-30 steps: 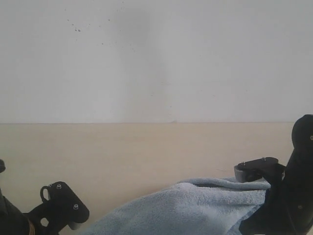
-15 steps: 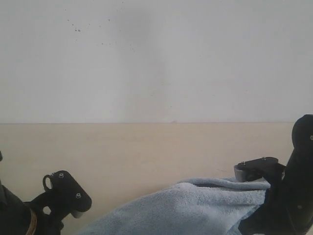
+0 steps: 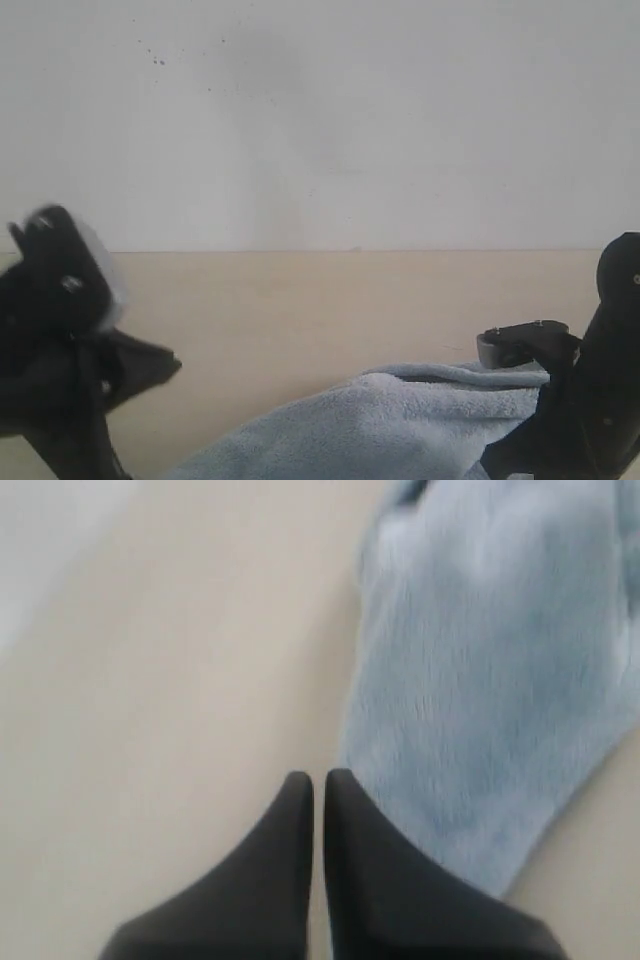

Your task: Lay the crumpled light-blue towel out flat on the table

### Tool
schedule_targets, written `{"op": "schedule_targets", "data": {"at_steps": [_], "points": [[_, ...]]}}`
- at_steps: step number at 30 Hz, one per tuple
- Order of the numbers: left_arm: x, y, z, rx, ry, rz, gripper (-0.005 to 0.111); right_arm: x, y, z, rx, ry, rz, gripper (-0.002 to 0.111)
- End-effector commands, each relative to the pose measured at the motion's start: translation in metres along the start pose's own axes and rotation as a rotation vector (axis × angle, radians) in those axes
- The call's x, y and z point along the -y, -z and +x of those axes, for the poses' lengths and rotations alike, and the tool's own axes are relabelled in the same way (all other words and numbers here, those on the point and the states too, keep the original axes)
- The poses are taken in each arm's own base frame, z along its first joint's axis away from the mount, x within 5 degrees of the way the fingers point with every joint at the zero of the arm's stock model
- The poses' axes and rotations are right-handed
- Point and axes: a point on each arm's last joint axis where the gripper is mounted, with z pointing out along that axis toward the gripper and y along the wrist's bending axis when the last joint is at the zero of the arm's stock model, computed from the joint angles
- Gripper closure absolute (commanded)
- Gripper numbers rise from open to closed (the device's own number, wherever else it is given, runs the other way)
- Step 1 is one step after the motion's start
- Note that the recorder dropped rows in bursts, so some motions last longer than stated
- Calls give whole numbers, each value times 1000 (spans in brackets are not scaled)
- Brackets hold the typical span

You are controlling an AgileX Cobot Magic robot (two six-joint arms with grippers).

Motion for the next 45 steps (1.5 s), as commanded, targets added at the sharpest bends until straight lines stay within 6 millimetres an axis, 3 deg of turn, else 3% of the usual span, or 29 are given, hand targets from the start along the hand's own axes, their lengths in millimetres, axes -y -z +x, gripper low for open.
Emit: {"op": "schedule_targets", "data": {"at_steps": [1,4,7,10,14,20,29,35,45], "points": [[-9,49,-16,237,0,-81,103,-7,6,-6,25,-21,-62,108],[-14,73,-14,269,-13,-134,103,-13,10,-10,36,7,-129,108],[-14,76,2,120,52,-125,103,-20,14,-13,47,28,-205,108],[-2,59,36,-174,109,-55,103,-24,15,-14,64,10,-253,108],[17,34,62,-272,266,33,92,-26,15,-15,71,6,-270,108],[25,3,64,-298,368,81,61,-27,15,-13,54,8,-278,108],[29,-50,75,-483,226,132,60,-28,16,-13,50,12,-292,108],[15,-81,86,-635,338,97,60,-28,16,-13,46,12,-294,108],[5,-91,88,-697,403,79,63,-27,15,-15,75,9,-281,108]]}}
